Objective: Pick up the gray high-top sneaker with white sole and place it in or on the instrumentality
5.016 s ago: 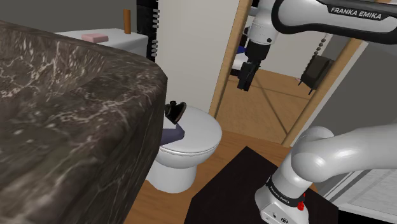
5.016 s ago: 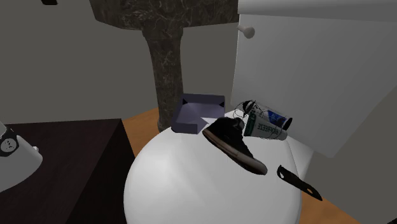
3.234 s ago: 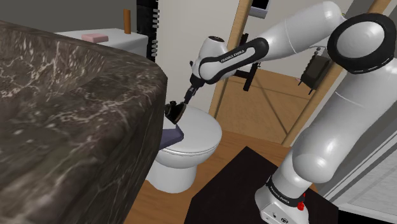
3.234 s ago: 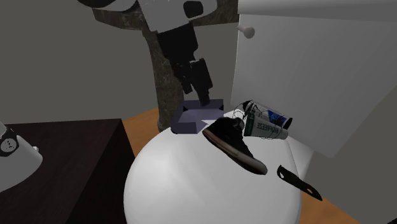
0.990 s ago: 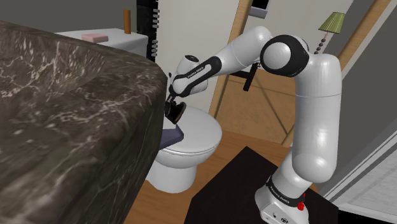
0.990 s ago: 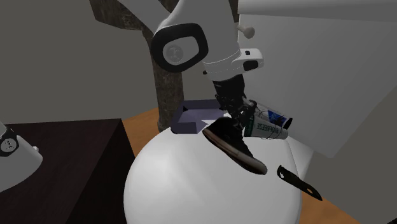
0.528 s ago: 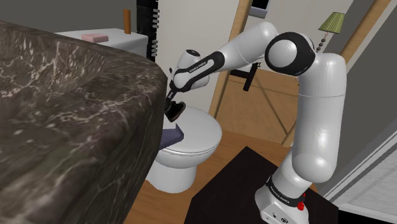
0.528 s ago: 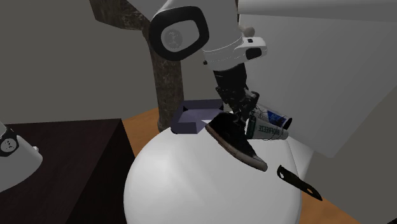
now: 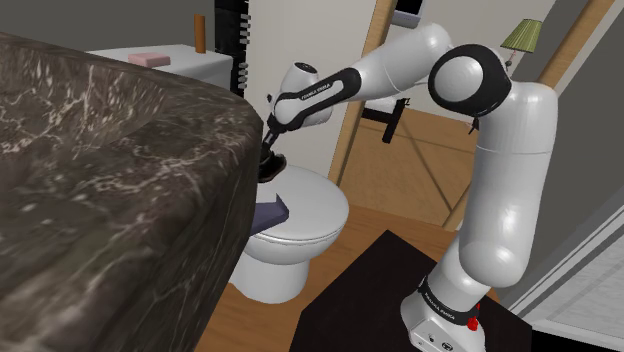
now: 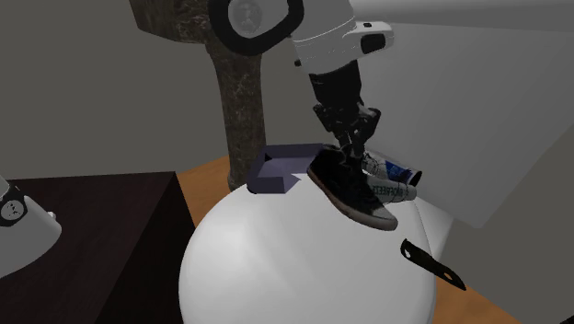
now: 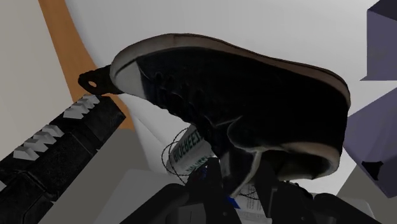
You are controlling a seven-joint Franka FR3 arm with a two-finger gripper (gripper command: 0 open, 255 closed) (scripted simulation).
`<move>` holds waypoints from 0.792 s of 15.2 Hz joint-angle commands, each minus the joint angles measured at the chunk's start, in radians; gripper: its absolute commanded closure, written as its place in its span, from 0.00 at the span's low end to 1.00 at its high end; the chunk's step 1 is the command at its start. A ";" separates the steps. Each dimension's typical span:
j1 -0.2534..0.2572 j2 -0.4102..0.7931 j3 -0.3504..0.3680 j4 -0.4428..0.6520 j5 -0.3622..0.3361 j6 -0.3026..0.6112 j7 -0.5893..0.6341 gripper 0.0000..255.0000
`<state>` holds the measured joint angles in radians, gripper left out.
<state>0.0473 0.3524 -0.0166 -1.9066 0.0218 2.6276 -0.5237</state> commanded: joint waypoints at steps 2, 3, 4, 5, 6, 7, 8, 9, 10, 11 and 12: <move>0.000 -0.023 -0.001 0.010 -0.001 -0.032 0.000 1.00; 0.000 -0.030 -0.001 0.014 -0.001 -0.043 0.001 1.00; 0.000 -0.037 -0.001 0.019 -0.002 -0.054 0.001 1.00; 0.000 -0.044 -0.001 0.024 -0.002 -0.066 0.001 1.00; 0.000 -0.050 -0.001 0.029 -0.003 -0.077 0.002 1.00; 0.001 -0.056 -0.001 0.034 -0.003 -0.089 0.002 1.00; 0.001 -0.062 -0.002 0.040 -0.003 -0.101 0.002 1.00; 0.001 -0.068 -0.002 0.046 -0.004 -0.112 0.003 1.00; 0.001 -0.070 -0.002 0.047 -0.004 -0.115 0.003 1.00; 0.017 -0.088 0.000 0.027 -0.016 -0.113 0.029 1.00; 0.034 -0.106 0.002 0.009 -0.028 -0.113 0.056 1.00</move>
<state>0.0665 0.2606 -0.0168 -1.8879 0.0045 2.5175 -0.4920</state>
